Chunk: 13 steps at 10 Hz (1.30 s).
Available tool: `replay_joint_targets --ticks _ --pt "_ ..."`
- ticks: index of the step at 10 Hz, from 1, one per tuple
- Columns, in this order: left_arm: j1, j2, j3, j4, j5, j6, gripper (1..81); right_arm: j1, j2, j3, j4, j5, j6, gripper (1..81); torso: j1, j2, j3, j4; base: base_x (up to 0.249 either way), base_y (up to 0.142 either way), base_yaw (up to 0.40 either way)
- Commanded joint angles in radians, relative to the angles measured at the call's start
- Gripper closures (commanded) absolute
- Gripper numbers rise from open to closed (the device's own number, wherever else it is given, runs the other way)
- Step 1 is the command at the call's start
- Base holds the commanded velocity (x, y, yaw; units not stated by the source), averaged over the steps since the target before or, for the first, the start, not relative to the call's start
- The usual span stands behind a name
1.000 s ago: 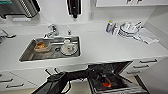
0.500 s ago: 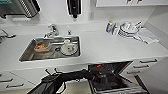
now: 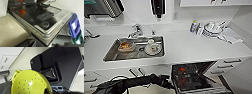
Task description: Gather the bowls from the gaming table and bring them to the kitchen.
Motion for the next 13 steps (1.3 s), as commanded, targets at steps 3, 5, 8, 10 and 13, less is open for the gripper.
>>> replay_joint_targets --ticks 3,5,8,10,13 --pt "0.366 -0.358 0.214 0.155 -0.156 0.021 1.0 0.184 -0.300 0.336 0.040 -0.061 0.010 81.1 0.000 0.000 0.000 0.000 0.000 0.000 0.000" --pt "0.628 -0.353 0.148 0.244 -0.332 0.022 1.0 0.296 -0.357 0.398 0.095 -0.062 0.012 81.1 0.000 0.000 0.000 0.000 0.000 0.000 0.000" --pt "0.918 -0.292 -0.051 0.322 -0.612 0.024 1.0 0.471 -0.412 0.447 0.209 -0.133 0.012 81.1 0.000 0.000 0.000 0.000 0.000 0.000 0.000" --pt "1.052 -0.229 -0.189 0.331 -0.755 0.024 1.0 0.566 -0.438 0.457 0.252 -0.156 0.029 81.1 0.000 0.000 0.000 0.000 0.000 0.000 0.000" --pt "1.163 -0.128 -0.418 0.360 -0.845 0.022 1.0 0.703 -0.438 0.464 0.325 -0.234 0.036 81.1 0.000 0.000 0.000 0.000 0.000 0.000 0.000"
